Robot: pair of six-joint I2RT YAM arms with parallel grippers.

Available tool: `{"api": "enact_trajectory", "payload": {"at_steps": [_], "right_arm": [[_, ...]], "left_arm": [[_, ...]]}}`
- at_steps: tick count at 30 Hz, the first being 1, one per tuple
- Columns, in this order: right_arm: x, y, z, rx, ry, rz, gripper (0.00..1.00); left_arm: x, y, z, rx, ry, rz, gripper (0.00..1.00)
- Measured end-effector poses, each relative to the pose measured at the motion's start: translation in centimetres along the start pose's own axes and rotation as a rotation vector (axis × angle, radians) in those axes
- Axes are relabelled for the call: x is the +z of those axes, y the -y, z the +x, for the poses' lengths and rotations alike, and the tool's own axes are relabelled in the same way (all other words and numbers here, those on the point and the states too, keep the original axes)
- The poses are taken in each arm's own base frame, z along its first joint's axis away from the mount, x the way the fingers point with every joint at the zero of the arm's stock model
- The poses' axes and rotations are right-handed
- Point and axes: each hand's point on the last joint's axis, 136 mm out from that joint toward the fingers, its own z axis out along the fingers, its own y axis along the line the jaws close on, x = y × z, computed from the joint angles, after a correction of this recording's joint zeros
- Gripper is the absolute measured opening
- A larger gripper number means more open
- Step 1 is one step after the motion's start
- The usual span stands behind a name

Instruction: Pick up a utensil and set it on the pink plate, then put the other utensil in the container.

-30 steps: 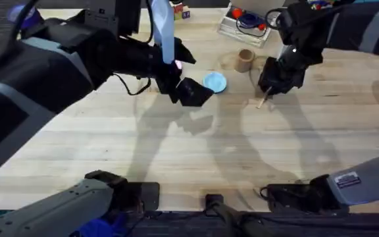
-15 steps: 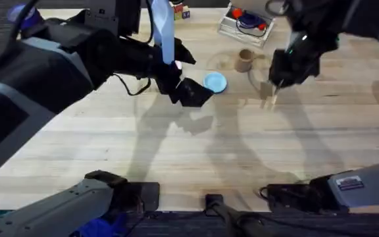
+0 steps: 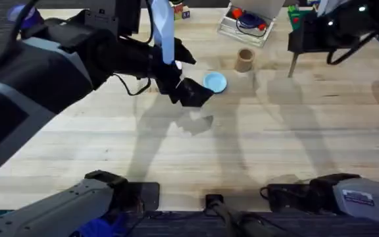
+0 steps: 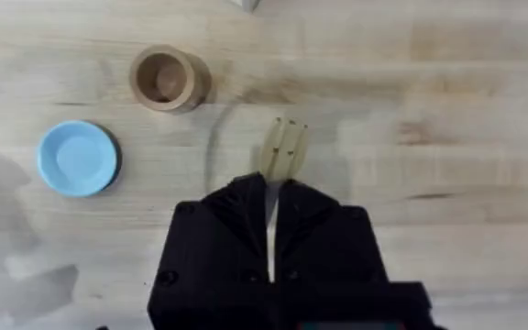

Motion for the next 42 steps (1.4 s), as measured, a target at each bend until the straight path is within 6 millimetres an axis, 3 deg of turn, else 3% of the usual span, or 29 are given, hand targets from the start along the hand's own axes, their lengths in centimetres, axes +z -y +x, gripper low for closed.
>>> {"api": "enact_trajectory", "payload": {"at_steps": [8, 15, 31, 42], "right_arm": [[-3.2, -2.1, -1.5, -0.248, 0.132, -0.141, 0.032], [-4.3, -4.2, -3.3, -0.393, 0.246, -0.284, 0.032], [-7.6, -0.5, -5.3, -0.401, 0.487, -0.699, 0.031], [-7.9, -2.3, -5.4, -0.543, 0.656, -0.992, 0.031]], "left_arm": [[0.0, 0.0, 0.0, 0.000, 0.000, 0.000, 0.994], [0.0, 0.0, 0.0, 0.000, 0.000, 0.000, 0.994], [0.0, 0.0, 0.0, 0.000, 0.000, 0.000, 0.993], [0.0, 0.0, 0.0, 0.000, 0.000, 0.000, 0.994]]}}
